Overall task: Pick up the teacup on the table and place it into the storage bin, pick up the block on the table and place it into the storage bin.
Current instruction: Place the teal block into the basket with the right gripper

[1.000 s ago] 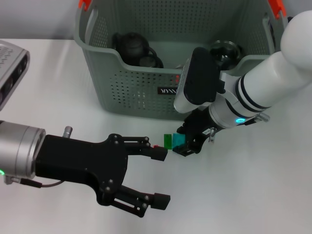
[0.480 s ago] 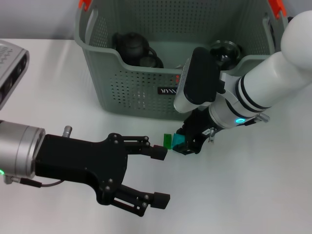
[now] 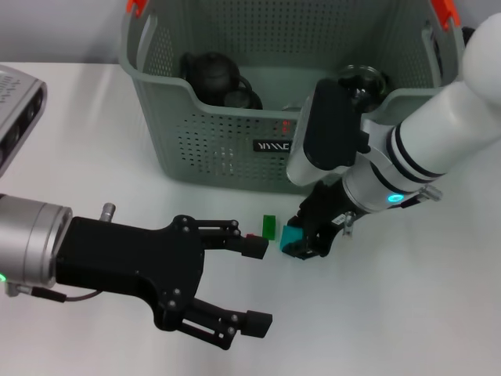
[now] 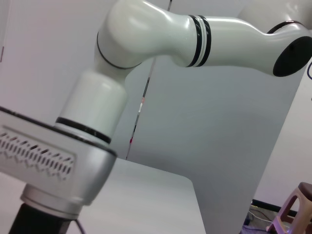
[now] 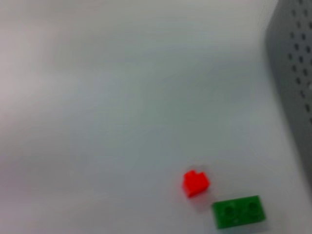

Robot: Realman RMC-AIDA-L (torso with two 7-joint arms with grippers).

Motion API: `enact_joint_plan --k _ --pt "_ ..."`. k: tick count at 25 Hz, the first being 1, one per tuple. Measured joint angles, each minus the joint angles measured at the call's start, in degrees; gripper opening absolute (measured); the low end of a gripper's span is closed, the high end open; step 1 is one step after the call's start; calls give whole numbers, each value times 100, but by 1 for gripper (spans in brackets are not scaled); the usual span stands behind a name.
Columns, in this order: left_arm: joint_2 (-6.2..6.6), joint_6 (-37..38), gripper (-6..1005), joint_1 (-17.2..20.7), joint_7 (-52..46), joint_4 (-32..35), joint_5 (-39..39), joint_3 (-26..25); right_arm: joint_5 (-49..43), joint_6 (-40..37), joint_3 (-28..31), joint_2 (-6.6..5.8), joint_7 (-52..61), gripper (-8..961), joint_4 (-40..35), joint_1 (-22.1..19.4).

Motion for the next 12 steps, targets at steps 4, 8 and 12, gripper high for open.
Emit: enact_joint_plan --k 4,8,12 --pt "8 11 928 0 0 3 10 0 -309 -571 242 -42 215 449 -748 -355" --pt "7 14 928 0 7 7 12 2 -706 -1397 890 -19 368 460 -1729 -770" --pt "7 14 928 -1 30 9 14 1 -665 -2411 1579 -10 380 471 -2654 -1000"
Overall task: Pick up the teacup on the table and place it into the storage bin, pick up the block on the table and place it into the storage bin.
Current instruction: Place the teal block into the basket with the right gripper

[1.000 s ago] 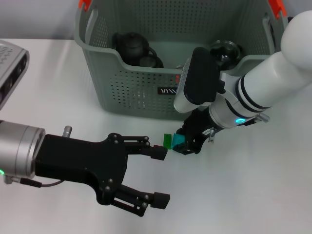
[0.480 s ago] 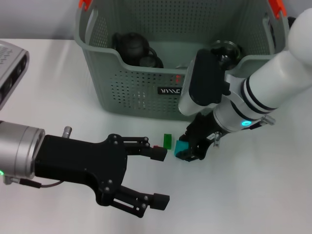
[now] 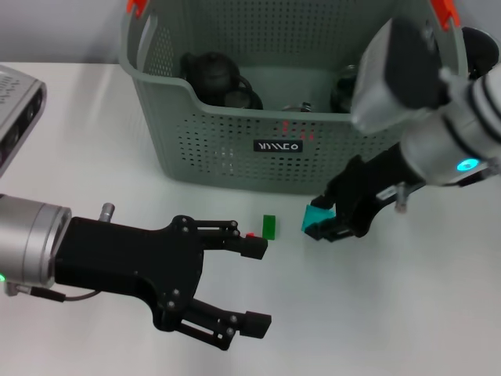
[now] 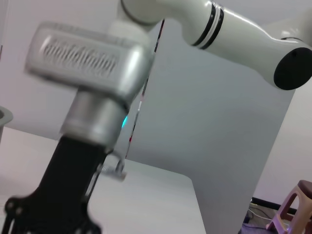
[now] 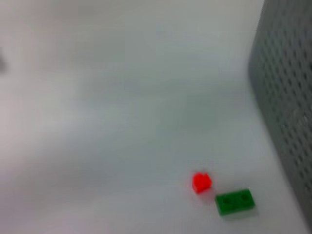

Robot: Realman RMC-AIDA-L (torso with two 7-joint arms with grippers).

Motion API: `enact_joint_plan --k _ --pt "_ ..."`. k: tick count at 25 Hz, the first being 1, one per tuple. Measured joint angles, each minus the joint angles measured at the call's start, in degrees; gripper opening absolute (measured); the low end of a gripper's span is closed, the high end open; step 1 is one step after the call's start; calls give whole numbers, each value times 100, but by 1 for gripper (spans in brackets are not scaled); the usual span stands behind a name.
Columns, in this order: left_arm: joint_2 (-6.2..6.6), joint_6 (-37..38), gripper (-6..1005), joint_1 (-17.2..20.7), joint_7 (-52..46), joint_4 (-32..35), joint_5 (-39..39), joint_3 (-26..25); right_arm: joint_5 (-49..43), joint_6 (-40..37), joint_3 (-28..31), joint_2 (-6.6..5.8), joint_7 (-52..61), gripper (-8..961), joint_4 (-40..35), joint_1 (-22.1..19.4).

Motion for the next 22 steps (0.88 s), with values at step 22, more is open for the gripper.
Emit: enact_joint_plan --k 22 --pt "19 3 927 -62 14 10 0 10 211 1697 1815 -104 1194 529 -229 785"
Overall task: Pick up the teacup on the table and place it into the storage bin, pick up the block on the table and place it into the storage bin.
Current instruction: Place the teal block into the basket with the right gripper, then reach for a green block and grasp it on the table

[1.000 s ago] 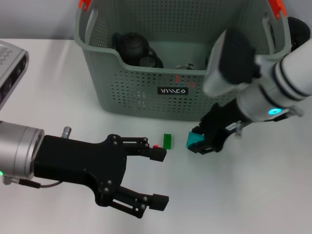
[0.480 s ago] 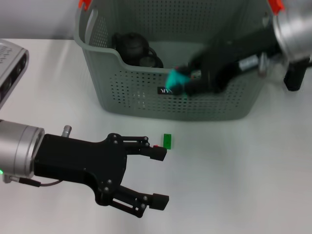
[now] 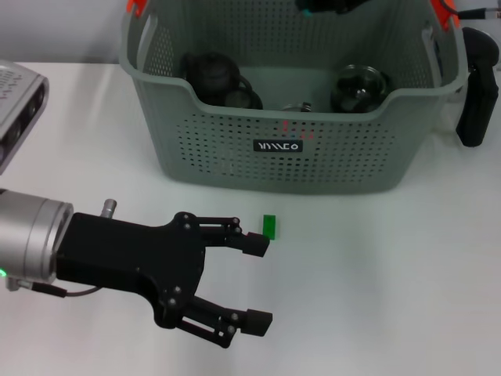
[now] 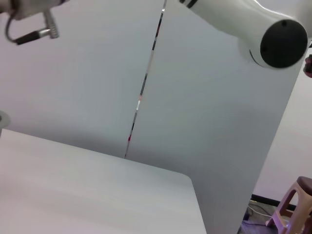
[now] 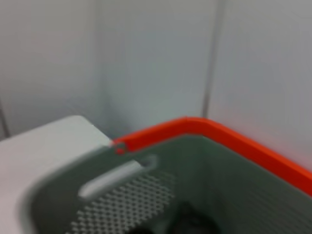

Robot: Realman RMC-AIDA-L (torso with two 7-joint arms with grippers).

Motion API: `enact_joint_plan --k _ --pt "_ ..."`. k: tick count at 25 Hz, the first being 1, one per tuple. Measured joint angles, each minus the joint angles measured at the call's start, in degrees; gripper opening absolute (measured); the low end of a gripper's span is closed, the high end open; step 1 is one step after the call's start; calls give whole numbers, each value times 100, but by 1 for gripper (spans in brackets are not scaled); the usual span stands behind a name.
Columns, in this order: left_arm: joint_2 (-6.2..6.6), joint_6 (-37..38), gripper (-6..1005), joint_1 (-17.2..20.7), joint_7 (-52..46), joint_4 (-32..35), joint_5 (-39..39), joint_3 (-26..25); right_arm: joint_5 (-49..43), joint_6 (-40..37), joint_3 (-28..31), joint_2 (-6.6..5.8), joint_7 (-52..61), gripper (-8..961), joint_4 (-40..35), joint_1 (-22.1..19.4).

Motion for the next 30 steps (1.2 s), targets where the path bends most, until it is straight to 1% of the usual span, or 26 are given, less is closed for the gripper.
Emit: enact_joint_plan --k 2,5,14,17,19,20,22,25,27,30 --pt "0 -1 927 0 0 -1 0 -1 -145 197 34 -79 56 534 453 188" --pt "-1 -4 927 12 0 -2 4 -2 -220 324 12 -161 38 542 867 348" --pt "-1 -20 926 28 0 -2 14 -2 -240 426 -24 -134 -45 566 883 297" --pt "-5 -21 926 43 0 -1 20 -2 -221 419 -24 -110 -66 688 802 229" --pt "-8 -19 926 47 0 -1 29 -4 -168 318 -23 -42 -95 769 539 116" --pt "-9 -21 926 53 0 -1 46 -6 -145 212 -23 4 -130 810 347 32" --pt "-10 -20 926 65 0 -1 63 -10 -59 -114 -61 84 -231 858 -59 -150" --pt "-11 -17 926 99 0 -1 79 -24 146 -883 -278 90 -390 931 -594 -430" --pt "-10 -14 925 113 0 0 104 -58 202 -1547 -406 72 -542 931 -858 -567" --pt "-10 -17 925 119 5 7 165 -90 55 -2495 -560 72 -782 930 -1053 -655"
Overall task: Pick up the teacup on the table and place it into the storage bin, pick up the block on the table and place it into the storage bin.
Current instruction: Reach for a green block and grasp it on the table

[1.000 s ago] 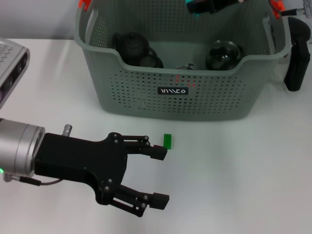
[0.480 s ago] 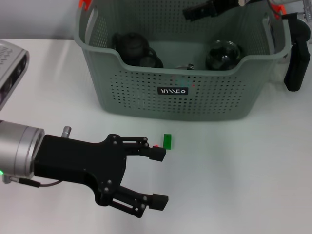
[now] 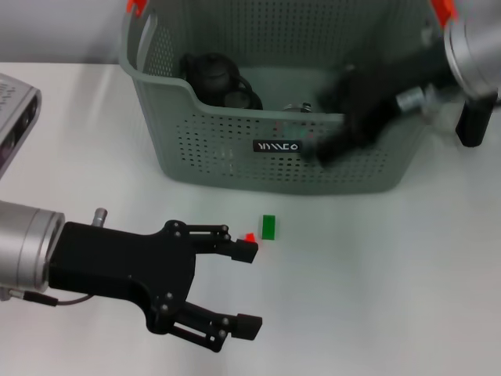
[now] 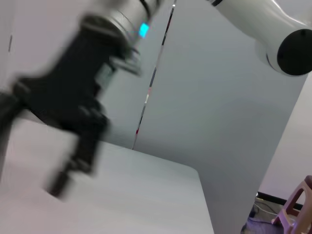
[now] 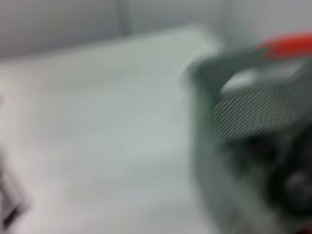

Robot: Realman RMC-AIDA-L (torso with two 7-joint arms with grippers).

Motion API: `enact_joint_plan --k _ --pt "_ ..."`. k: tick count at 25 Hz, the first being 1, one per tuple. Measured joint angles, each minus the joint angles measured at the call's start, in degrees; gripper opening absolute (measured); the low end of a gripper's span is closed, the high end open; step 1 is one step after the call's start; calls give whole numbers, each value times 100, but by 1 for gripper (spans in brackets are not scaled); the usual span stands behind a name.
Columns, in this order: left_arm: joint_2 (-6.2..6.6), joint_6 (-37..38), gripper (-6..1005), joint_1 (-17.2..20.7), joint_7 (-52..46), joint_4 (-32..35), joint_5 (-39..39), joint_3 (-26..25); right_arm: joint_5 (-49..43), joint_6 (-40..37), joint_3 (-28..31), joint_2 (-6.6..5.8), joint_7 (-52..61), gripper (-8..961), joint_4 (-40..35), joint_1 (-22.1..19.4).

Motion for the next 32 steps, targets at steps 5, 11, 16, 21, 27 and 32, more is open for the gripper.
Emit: enact_joint_plan --k 5,11,16,21,27,32 --pt "0 -7 925 -9 3 1 25 -30 -562 -537 -529 30 -22 930 158 -10" --pt "0 -11 925 -27 3 1 60 -43 -699 136 -1356 46 54 929 986 208" --pt "0 17 924 -14 4 1 81 -44 -674 881 -1929 67 78 929 1847 579" --pt "0 29 924 -1 0 7 152 -60 -608 1542 -2367 101 148 928 2537 912" --pt "0 33 924 -14 -3 10 154 -62 -424 2090 -2673 109 274 927 2964 1105" --pt "0 29 924 -25 -5 10 154 -62 -208 2479 -2868 110 305 926 3189 1114"
